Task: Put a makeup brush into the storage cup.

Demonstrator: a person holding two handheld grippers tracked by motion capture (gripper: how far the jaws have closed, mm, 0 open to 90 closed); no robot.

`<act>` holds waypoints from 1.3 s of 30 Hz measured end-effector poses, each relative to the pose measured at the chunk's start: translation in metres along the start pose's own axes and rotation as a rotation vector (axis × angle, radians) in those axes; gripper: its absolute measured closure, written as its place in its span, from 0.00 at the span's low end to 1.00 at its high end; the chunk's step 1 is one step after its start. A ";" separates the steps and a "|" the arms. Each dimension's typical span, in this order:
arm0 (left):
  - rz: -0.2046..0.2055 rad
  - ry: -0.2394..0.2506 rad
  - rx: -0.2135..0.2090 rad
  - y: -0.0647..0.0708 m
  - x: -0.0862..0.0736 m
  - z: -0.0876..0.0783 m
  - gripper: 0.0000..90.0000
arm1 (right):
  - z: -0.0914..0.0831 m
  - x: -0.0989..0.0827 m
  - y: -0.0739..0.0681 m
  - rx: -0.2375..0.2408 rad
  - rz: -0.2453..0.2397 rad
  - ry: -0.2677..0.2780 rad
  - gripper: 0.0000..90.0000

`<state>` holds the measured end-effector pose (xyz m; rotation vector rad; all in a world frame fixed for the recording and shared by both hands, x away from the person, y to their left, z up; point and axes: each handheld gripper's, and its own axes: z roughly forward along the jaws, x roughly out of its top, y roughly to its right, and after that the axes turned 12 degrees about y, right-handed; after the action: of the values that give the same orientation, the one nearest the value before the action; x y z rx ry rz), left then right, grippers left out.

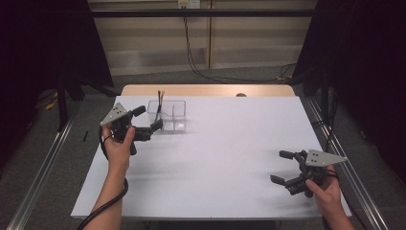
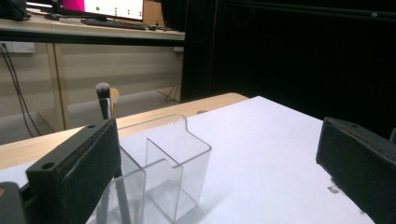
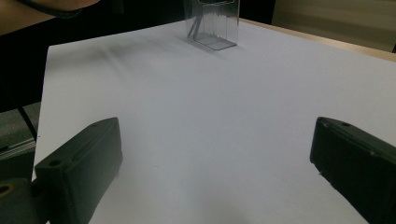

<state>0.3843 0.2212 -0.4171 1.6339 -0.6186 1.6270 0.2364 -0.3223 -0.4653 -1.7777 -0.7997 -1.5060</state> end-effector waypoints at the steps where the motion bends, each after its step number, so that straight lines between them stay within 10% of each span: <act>1: 0.002 -0.001 0.001 0.001 -0.001 0.000 0.00 | 0.000 0.000 0.000 -0.001 0.000 -0.001 0.02; 39: -0.005 -0.045 -0.107 0.025 -0.024 -0.028 0.00 | 0.004 0.002 -0.002 0.009 -0.010 0.002 0.02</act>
<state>0.3451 0.2233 -0.4388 1.5968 -0.7119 1.5311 0.2373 -0.3179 -0.4631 -1.7682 -0.8141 -1.5081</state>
